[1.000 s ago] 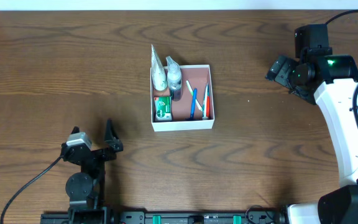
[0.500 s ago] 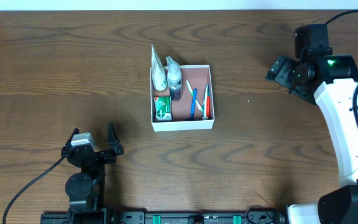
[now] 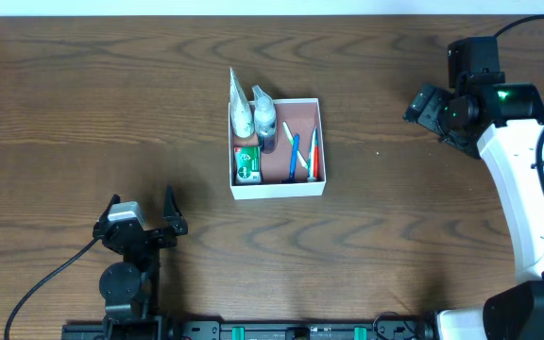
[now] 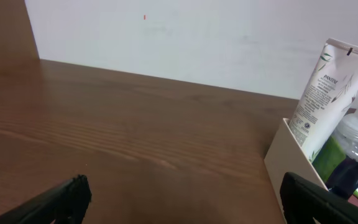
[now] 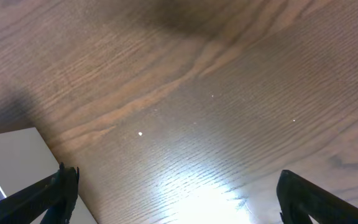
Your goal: Pack container
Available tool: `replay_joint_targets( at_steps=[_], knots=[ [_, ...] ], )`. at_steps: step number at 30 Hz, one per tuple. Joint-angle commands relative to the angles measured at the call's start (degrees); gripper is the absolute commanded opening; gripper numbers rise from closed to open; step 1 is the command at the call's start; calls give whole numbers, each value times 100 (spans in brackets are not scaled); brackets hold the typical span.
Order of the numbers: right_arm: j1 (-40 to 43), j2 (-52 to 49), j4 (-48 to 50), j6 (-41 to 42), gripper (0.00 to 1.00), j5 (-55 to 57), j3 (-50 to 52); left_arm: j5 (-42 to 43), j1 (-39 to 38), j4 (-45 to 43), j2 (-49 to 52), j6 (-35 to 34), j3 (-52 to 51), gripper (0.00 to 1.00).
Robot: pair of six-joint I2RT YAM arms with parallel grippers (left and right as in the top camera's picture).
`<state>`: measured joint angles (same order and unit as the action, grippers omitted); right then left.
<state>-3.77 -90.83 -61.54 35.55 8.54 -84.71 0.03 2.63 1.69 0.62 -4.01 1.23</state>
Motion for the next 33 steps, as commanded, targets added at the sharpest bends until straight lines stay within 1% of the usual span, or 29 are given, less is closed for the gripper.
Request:
replay_joint_targets(
  at_steps=[1, 5, 9, 13, 15, 19, 21, 25, 26, 27, 30, 33],
  knots=[
    [39, 116, 0, -2, 99, 20, -79, -48, 9, 251, -35, 98, -101, 98],
    [28, 131, -2, -2, 99, 20, -76, -46, 9, 251, -35, 98, -101, 98],
    [-26, 444, -7, -9, 99, 33, -59, -48, 9, 251, -35, 98, -101, 98],
    [-282, 1145, -11, -138, 99, 678, 131, -46, 9, 251, -35, 98, -101, 98],
    [-459, 1626, 203, -138, 99, 955, 417, -48, 9, 251, -35, 98, -101, 98],
    [-603, 2855, 1436, -199, 99, 1165, 1604, -48, 9, 251, -33, 98, -101, 98],
    [-577, 3578, 2343, -328, 99, 970, 2450, -48, 9, 251, -33, 98, -101, 98],
    [-352, 4883, 4172, -1342, 99, 55, 4089, -46, 9, 251, -35, 98, -101, 98],
    [-273, 5165, 4481, -1574, 99, -164, 4413, -46, 9, 251, -35, 98, -101, 98],
    [-186, 5488, 4760, -1818, 99, -358, 4756, -48, 9, 251, -35, 98, -101, 98],
    [-52, 6332, 5147, -2409, 99, -649, 5543, -48, 9, 251, -35, 98, -101, 98],
    [-52, 7104, 5348, -2656, 99, -645, 6188, -48, 9, 251, -35, 98, -101, 98]
  ],
)
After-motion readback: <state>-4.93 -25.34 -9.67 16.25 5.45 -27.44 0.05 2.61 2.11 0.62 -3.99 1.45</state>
